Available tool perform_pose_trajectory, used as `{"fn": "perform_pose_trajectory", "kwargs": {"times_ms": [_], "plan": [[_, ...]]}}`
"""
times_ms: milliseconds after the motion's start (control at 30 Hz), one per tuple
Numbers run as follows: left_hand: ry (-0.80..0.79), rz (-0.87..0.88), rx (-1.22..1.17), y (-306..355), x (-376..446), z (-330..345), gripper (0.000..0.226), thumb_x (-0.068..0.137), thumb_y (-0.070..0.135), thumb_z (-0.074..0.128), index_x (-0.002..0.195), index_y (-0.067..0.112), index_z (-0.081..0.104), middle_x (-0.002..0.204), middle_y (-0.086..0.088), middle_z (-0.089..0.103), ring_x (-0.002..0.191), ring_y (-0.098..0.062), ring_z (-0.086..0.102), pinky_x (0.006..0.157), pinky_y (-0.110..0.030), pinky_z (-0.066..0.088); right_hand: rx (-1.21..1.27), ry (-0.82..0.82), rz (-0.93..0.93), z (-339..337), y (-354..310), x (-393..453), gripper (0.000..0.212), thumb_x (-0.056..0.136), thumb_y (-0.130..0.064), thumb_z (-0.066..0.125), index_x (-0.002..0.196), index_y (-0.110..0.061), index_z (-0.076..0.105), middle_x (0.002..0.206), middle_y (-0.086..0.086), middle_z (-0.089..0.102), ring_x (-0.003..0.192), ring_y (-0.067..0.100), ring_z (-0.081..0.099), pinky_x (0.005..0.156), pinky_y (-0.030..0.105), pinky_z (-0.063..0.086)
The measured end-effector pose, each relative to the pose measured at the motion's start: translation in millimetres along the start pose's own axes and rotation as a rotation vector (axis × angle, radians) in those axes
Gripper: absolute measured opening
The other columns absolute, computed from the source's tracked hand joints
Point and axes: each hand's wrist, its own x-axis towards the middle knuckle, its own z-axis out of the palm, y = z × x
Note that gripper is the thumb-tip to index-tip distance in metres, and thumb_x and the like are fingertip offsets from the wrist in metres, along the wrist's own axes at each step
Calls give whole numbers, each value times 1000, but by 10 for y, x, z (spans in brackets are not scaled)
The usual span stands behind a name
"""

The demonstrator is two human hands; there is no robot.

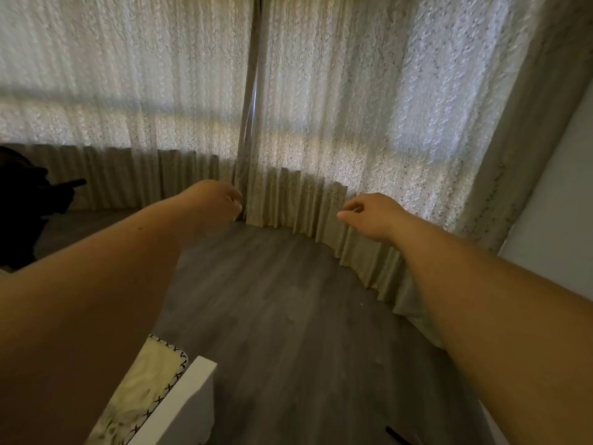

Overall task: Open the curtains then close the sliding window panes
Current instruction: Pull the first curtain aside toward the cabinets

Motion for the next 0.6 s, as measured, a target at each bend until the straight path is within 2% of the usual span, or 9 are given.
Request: {"fn": "perform_pose_trajectory", "kwargs": {"times_ms": [167, 300, 433, 600], "plan": [[-4, -13, -15, -252, 704, 177, 34, 88, 27, 52, 122, 24, 55, 124, -4, 57, 110, -24, 52, 84, -29, 37, -30, -20, 10, 176, 81, 743, 39, 92, -43, 53, 122, -19, 58, 124, 6, 59, 97, 18, 52, 79, 30, 38], [-3, -47, -108, -499, 1504, 212, 36, 87, 27, 56, 122, 23, 55, 120, -4, 59, 104, -22, 53, 80, -29, 40, -72, 24, 33, 156, 86, 1634, 40, 92, -45, 52, 122, -20, 58, 125, 6, 59, 103, 20, 54, 80, 30, 38], [9, -49, -157, -680, 2282, 282, 35, 87, 27, 55, 121, 23, 56, 123, -4, 57, 107, -23, 52, 85, -32, 41, -10, 86, 58, 212, 204, 2379, 39, 90, -46, 54, 120, -22, 60, 124, 3, 60, 91, 13, 49, 76, 28, 36], [-100, -38, -172, -772, 2982, 548, 34, 88, 26, 53, 122, 22, 55, 123, -5, 57, 108, -23, 53, 93, -36, 44, -4, 47, 129, 376, 511, 3042, 42, 91, -44, 54, 124, -18, 59, 129, 6, 58, 108, 20, 54, 81, 28, 36]]}}
